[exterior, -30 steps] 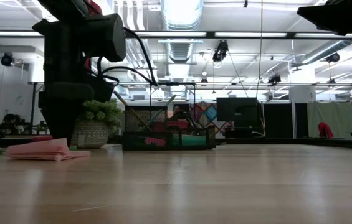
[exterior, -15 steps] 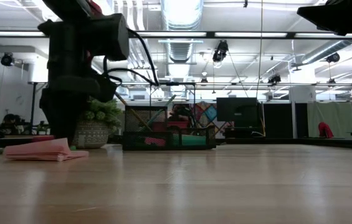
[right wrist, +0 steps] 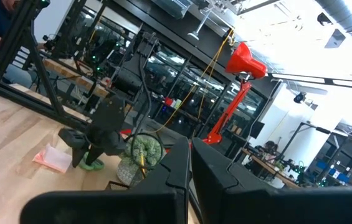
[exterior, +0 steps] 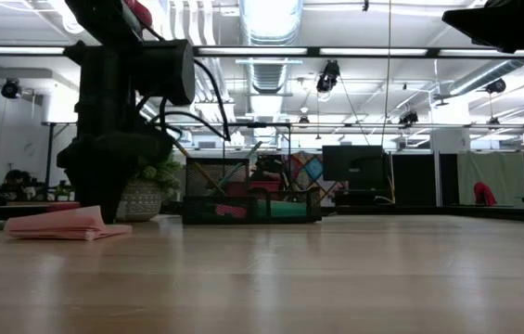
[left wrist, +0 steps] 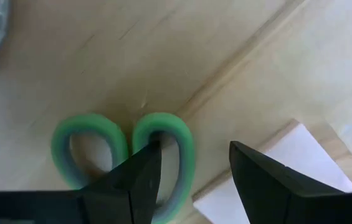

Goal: Pick and place office supplies into organizer
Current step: Put the green scissors into the desk organizer

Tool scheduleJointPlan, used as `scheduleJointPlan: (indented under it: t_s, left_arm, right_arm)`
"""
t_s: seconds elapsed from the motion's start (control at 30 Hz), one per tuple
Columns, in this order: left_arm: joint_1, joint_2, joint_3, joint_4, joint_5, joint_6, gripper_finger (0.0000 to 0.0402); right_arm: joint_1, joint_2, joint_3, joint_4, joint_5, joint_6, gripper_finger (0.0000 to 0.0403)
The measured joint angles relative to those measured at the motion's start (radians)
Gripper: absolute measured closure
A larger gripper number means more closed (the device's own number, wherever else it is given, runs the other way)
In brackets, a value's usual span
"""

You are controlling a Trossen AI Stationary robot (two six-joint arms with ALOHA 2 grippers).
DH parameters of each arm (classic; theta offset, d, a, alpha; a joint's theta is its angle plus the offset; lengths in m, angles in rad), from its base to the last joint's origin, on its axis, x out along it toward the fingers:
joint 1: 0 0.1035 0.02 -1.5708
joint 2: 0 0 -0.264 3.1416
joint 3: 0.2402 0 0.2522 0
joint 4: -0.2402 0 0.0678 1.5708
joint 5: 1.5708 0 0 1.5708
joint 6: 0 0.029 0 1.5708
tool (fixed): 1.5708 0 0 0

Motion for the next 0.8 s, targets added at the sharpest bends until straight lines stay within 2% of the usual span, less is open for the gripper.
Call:
scheduleJointPlan:
  t_s: [0.27,0.4,0.67,0.8]
  left_arm:
    - [0.016,0.023,-0.004,0.013,0.001,-0.041,0.0238]
    - [0.028,0.02,-0.005,0.011,0.004,-0.044,0.0274]
    - [0.03,0.02,-0.006,0.015,0.001,0.016,0.0382]
    - [0.03,0.02,-0.006,0.015,0.005,0.045,0.039]
  right_arm:
    - [0.0,0.0,0.0,0.0,0.0,0.001,0.0394]
    - [0.0,0.0,0.0,0.0,0.0,0.001,0.0394]
    - [0.0,0.0,0.0,0.0,0.0,0.0,0.0394]
    - [0.0,0.0,0.0,0.0,0.0,0.0,0.0394]
